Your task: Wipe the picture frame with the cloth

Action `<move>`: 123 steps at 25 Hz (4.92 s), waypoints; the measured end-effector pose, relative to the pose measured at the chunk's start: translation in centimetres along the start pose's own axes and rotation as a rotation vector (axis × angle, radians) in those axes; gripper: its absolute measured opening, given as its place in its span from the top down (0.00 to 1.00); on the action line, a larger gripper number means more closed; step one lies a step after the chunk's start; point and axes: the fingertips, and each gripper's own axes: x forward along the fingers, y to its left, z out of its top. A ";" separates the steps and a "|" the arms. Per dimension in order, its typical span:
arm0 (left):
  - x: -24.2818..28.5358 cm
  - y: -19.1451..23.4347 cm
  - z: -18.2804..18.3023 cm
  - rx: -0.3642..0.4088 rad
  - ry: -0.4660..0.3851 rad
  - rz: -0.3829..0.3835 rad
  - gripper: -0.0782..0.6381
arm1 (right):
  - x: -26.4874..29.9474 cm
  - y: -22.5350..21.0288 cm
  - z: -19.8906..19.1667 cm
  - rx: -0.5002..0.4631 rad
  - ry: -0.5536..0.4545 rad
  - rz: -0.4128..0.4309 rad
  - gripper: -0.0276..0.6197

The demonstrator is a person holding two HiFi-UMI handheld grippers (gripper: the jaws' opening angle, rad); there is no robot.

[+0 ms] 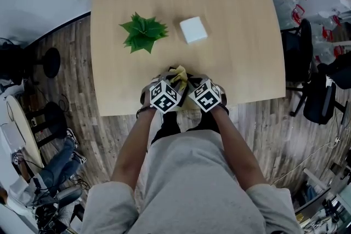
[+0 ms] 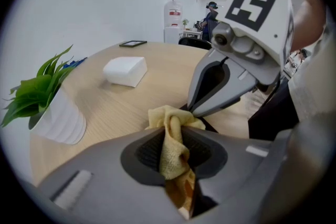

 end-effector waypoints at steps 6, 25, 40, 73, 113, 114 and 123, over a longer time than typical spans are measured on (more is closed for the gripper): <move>0.4 0.9 1.1 -0.037 -0.001 0.028 0.71 | 0.1 0.0 0.2 0.001 -0.016 -0.020 0.95; 0.7 0.6 2.7 -0.169 -0.014 0.091 0.71 | -2.5 -1.8 -0.2 -0.113 -0.101 -0.090 0.95; 0.0 -0.3 5.5 -0.279 -0.106 0.194 0.71 | -2.0 -6.3 1.8 -0.130 -0.064 0.152 0.96; -1.0 -3.2 -0.6 -0.523 -0.099 0.334 0.71 | -0.2 -1.7 1.4 -0.486 0.027 0.280 0.95; -10.8 -10.3 -10.1 -0.774 -0.137 0.579 0.71 | -6.0 0.5 1.7 -0.300 -0.178 0.146 0.95; -11.1 -10.7 -9.8 -0.771 -0.148 0.590 0.71 | -6.7 0.9 1.4 -0.280 -0.184 0.140 0.95; -15.9 -15.0 -6.4 -0.854 -0.344 0.712 0.71 | -12.9 5.3 -2.6 -0.139 -0.271 0.109 0.95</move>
